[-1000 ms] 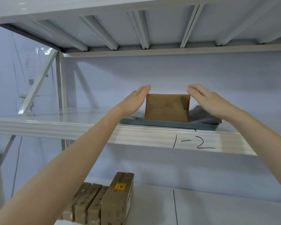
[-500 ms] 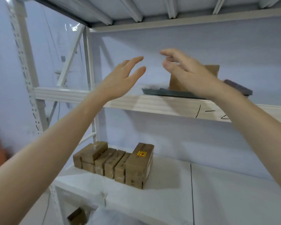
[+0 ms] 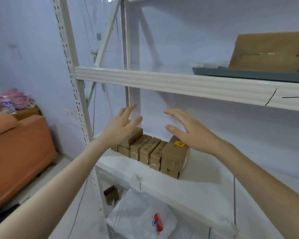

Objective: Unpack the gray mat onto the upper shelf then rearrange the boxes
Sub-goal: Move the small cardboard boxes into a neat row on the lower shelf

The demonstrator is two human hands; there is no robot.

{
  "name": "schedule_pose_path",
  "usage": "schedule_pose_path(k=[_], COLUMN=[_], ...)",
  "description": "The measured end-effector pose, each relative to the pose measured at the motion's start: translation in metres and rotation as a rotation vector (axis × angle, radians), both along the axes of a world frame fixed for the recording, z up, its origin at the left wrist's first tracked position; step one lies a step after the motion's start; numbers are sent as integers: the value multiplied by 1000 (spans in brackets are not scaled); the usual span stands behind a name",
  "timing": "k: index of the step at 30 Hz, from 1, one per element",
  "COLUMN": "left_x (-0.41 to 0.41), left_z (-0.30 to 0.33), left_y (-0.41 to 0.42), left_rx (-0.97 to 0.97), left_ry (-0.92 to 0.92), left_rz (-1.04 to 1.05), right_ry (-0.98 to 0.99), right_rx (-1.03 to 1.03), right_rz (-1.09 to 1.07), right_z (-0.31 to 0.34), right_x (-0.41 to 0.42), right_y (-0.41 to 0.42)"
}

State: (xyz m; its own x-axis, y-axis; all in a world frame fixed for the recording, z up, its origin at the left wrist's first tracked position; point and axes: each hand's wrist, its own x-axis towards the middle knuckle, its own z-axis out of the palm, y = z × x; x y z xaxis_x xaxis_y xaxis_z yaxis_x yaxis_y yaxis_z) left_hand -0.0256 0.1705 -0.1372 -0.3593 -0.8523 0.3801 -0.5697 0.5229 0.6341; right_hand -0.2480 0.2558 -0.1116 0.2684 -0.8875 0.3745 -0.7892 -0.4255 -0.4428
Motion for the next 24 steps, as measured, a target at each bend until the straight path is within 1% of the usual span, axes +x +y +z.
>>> schedule_pose_path(k=[5, 9, 15, 21, 24], left_x=[-18, -41, -73, -100, -107], left_z=[-64, -106, -157, -190, -197], left_y=[-21, -39, -80, -125, -141], left_rx=[176, 296, 447, 501, 451], left_ry=[-69, -74, -110, -148, -175], left_rz=[-53, -99, -130, -143, -105], right_ry=[-114, -230, -418, -571, -632], right_rx=[157, 269, 387, 452, 463], right_rz=[-126, -246, -400, -496, -542], right_z=[-64, -111, -163, -202, -210], right_x=[-19, -33, -48, -57, -61], right_y=[-25, -41, -66, -97, -114])
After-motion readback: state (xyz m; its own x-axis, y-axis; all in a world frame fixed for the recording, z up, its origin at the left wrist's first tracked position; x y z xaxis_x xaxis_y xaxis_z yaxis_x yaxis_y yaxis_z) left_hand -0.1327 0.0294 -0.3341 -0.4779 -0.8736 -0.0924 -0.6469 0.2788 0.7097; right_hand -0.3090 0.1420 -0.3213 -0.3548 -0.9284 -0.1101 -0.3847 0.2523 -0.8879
